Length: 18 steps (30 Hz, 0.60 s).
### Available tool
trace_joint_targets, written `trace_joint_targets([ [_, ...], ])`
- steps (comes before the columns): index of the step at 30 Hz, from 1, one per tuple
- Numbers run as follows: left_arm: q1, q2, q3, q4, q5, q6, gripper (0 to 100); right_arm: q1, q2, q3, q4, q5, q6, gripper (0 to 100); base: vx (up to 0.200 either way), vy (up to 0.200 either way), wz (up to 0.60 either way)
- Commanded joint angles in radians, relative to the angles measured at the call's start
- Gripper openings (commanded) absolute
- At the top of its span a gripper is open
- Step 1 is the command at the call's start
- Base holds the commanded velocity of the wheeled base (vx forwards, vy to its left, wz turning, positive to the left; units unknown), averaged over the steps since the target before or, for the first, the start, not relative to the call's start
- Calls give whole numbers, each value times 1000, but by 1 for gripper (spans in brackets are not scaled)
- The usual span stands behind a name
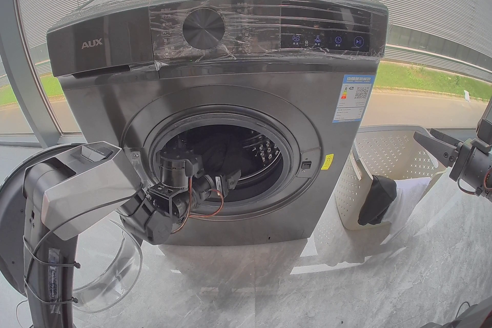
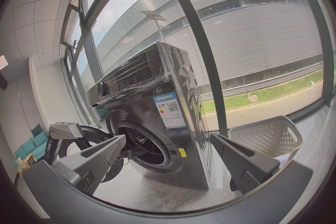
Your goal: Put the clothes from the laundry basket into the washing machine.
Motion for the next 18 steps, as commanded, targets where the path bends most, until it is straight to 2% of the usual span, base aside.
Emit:
trace_joint_targets([
  [1, -38, -134, 206, 4, -18, -2, 100, 1, 2, -16, -2, 1, 0, 100, 0, 0, 0],
  [3, -49, -163, 247, 5, -20, -2, 100, 2, 2, -16, -2, 1, 0, 100, 0, 0, 0],
  [8, -118, -346, 459, 4, -22, -2, 100, 5, 1, -12, -2, 10, -3, 100, 0, 0, 0],
  [11, -176, -525, 576, 5, -11, 0, 100, 8, -1, -9, -2, 16, -5, 100, 0, 0, 0],
  [12, -176, -525, 576, 5, -11, 0, 100, 8, -1, -9, -2, 16, -5, 100, 0, 0, 0],
  [14, -240, -712, 646, 16, 14, 1, 100, 11, -6, -4, -2, 17, -5, 100, 0, 0, 0],
  [16, -259, -800, 680, 12, 26, 0, 100, 13, -10, 2, 0, 17, -6, 100, 0, 0, 0],
  [18, -248, -892, 726, 4, 26, 6, 100, 16, -22, 14, 0, 19, -8, 100, 0, 0, 0],
])
